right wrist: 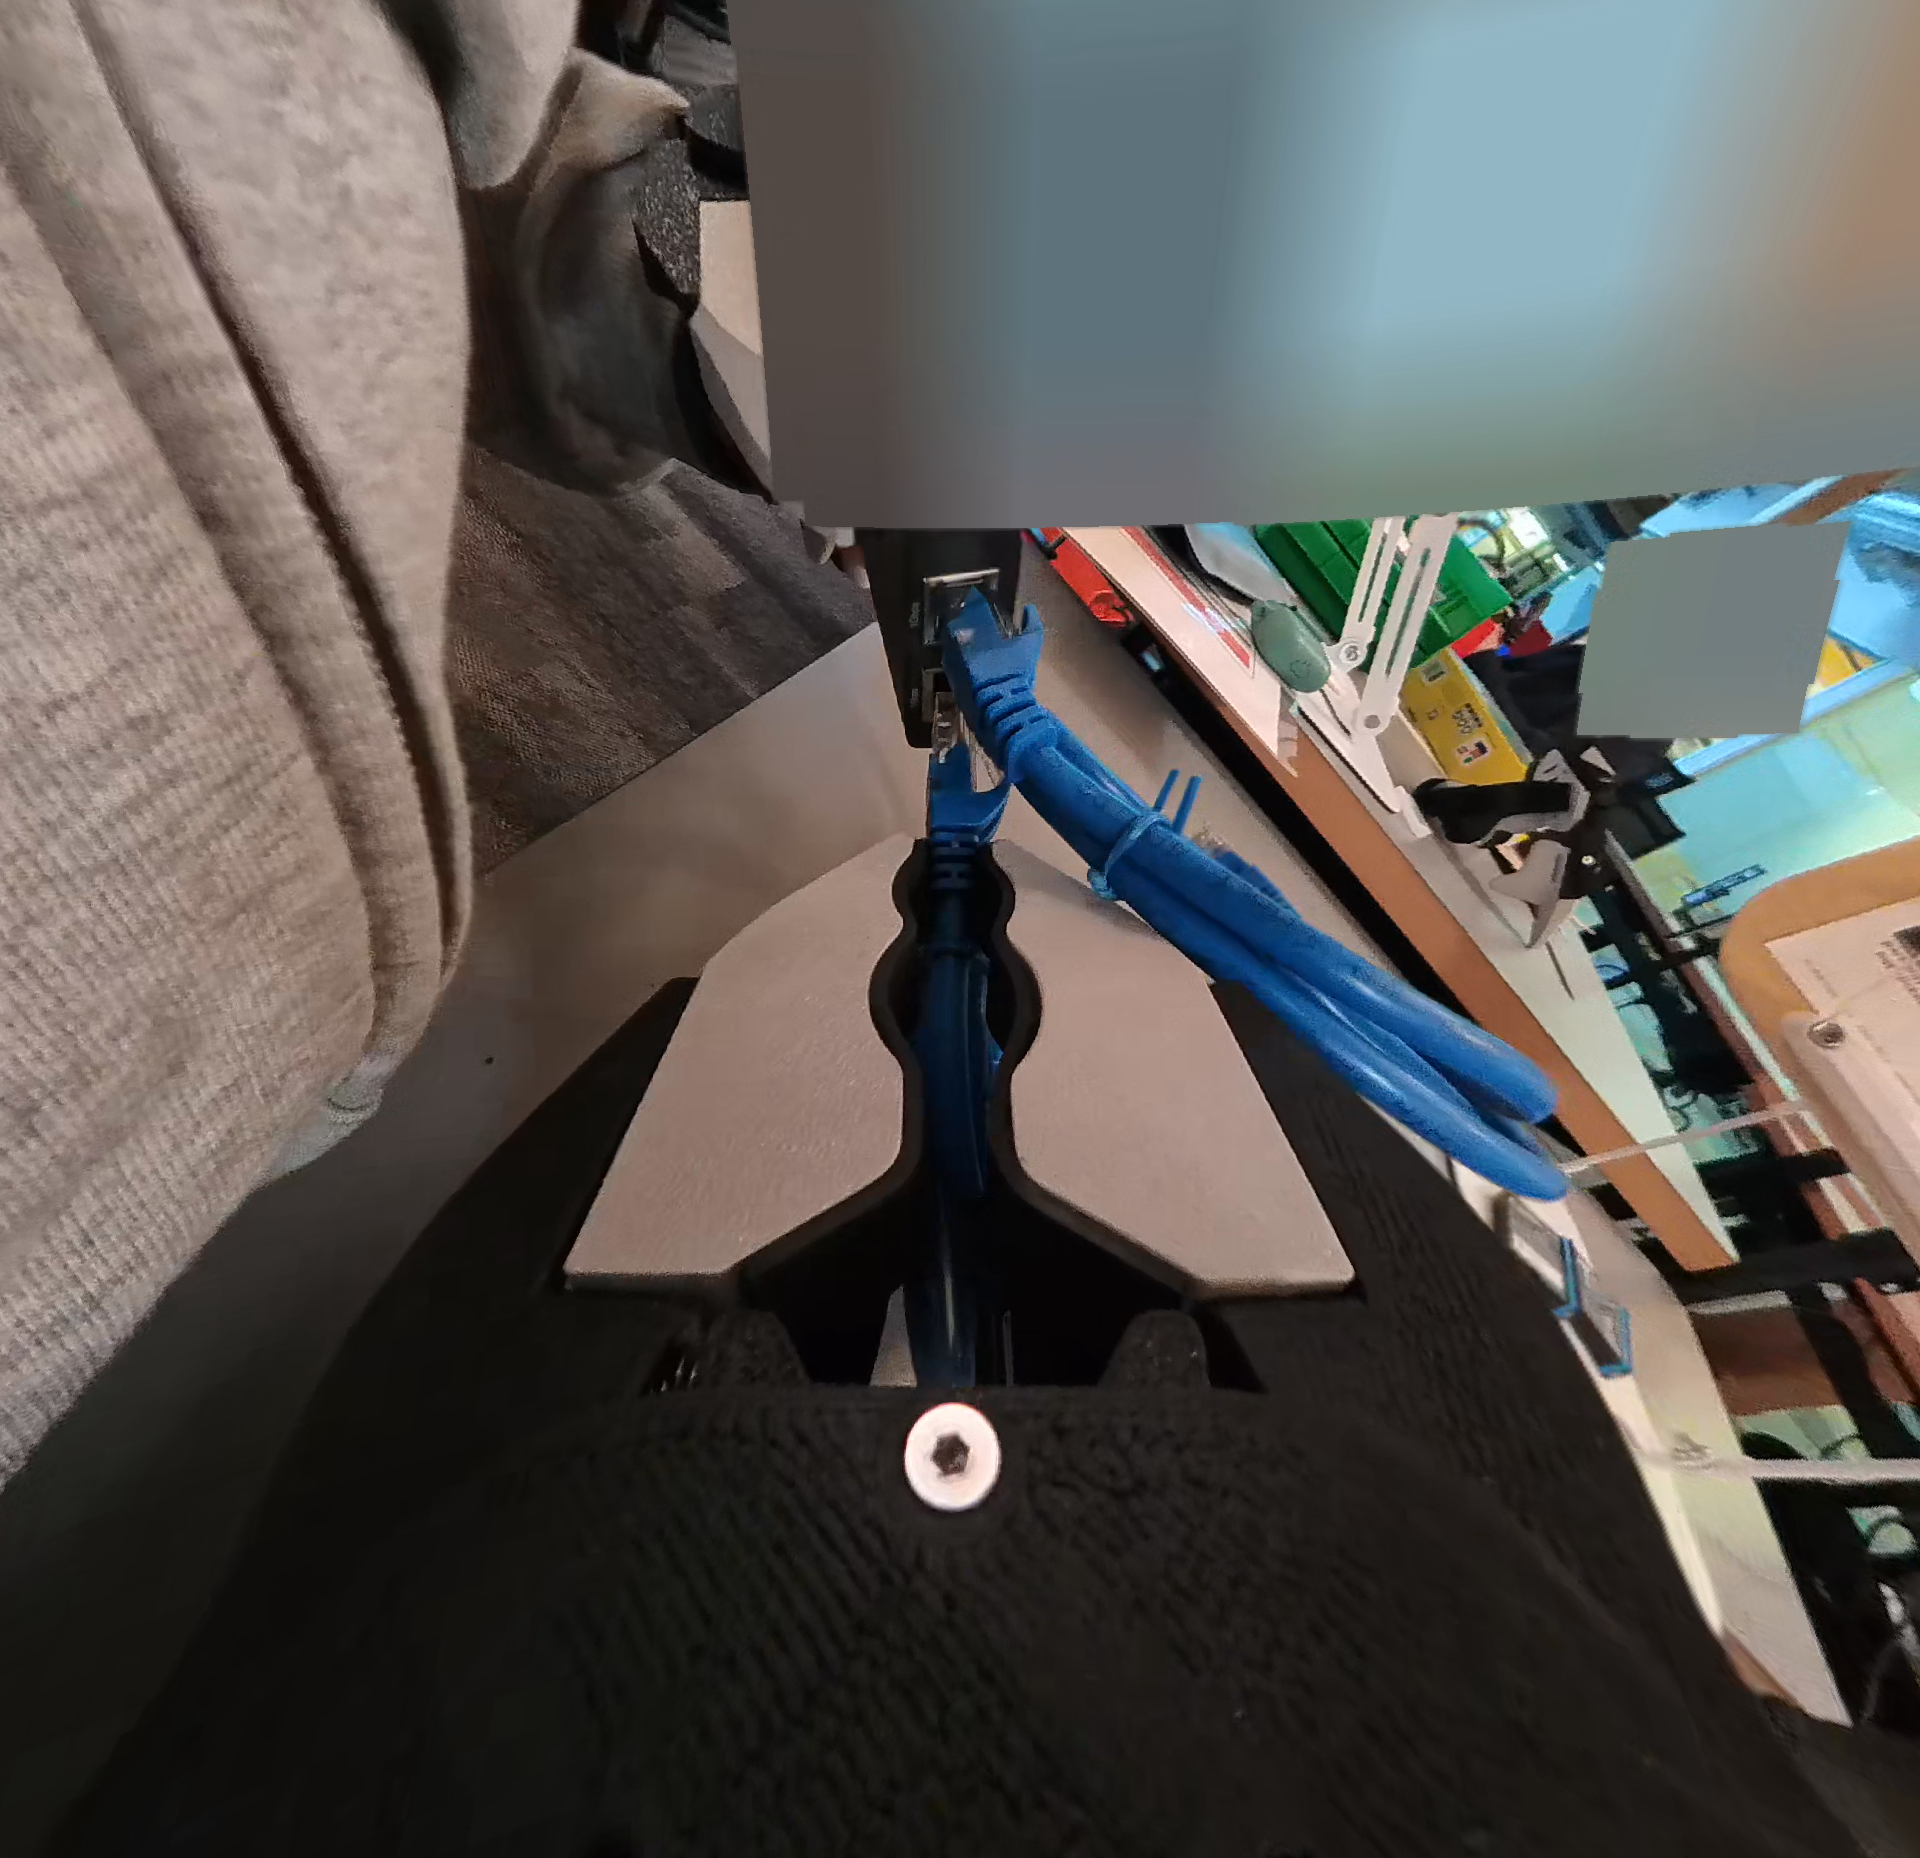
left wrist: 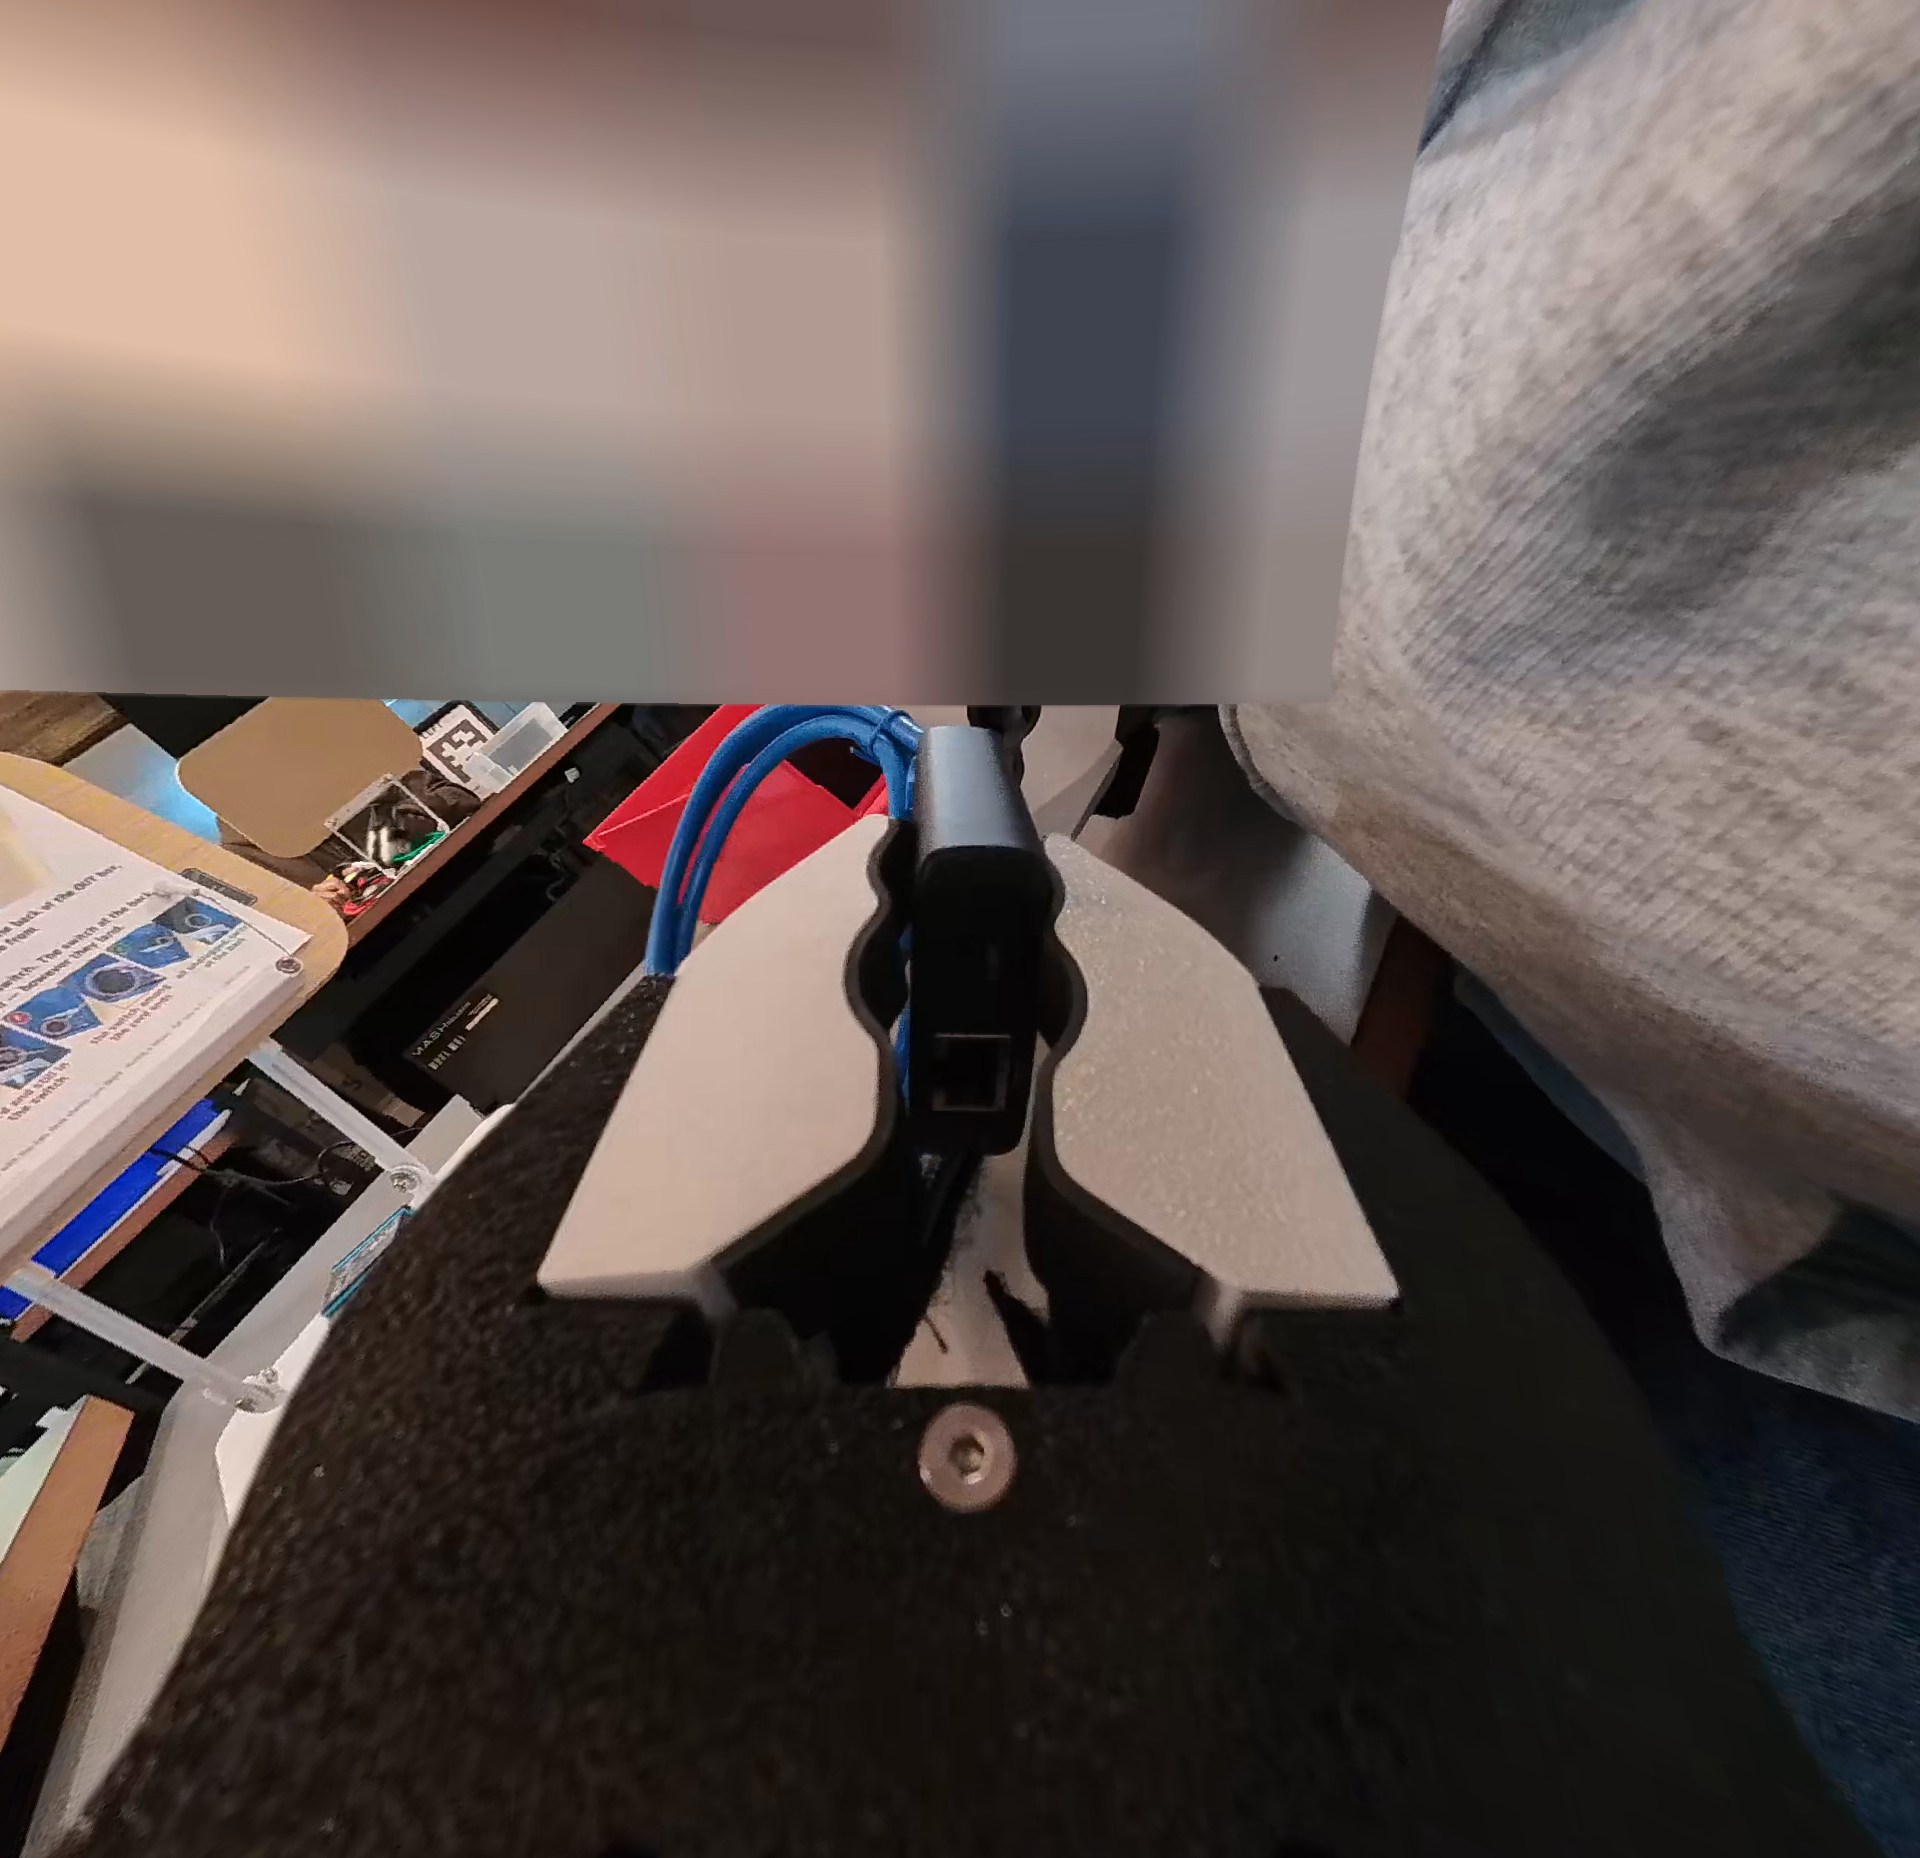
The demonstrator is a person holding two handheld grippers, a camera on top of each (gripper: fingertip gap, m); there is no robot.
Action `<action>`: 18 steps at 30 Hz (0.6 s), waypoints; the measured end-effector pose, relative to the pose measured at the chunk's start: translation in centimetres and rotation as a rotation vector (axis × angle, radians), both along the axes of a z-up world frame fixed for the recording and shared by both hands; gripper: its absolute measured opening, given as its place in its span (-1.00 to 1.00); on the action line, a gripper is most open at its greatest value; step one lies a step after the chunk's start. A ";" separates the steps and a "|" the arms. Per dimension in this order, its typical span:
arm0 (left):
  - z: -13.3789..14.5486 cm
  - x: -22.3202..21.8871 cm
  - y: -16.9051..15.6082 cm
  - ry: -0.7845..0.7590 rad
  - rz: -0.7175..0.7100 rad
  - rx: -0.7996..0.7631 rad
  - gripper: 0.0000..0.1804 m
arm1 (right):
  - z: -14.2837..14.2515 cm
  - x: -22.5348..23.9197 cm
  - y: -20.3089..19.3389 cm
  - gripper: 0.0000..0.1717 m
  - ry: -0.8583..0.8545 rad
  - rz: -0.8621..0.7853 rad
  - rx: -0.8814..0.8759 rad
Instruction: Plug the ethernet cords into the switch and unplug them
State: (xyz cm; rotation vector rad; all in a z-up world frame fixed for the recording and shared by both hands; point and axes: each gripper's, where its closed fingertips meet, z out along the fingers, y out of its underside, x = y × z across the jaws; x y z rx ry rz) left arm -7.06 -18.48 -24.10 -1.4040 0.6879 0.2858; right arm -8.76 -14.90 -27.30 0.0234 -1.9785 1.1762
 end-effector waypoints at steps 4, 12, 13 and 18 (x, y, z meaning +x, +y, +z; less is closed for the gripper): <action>-0.2 0.0 0.1 0.003 -0.002 -0.017 -0.78 | 0.0 0.1 0.2 -0.91 0.037 0.001 0.018; -0.7 0.2 0.2 -0.019 -0.017 -0.047 -0.77 | -0.8 0.2 0.3 -0.92 0.021 0.005 0.101; -0.8 0.4 0.2 -0.009 -0.021 -0.053 -0.77 | -0.9 0.3 0.3 -0.92 0.014 0.005 0.113; -0.7 0.4 0.3 -0.026 -0.030 -0.063 -0.77 | -0.8 0.6 0.3 -0.93 -0.037 0.033 0.067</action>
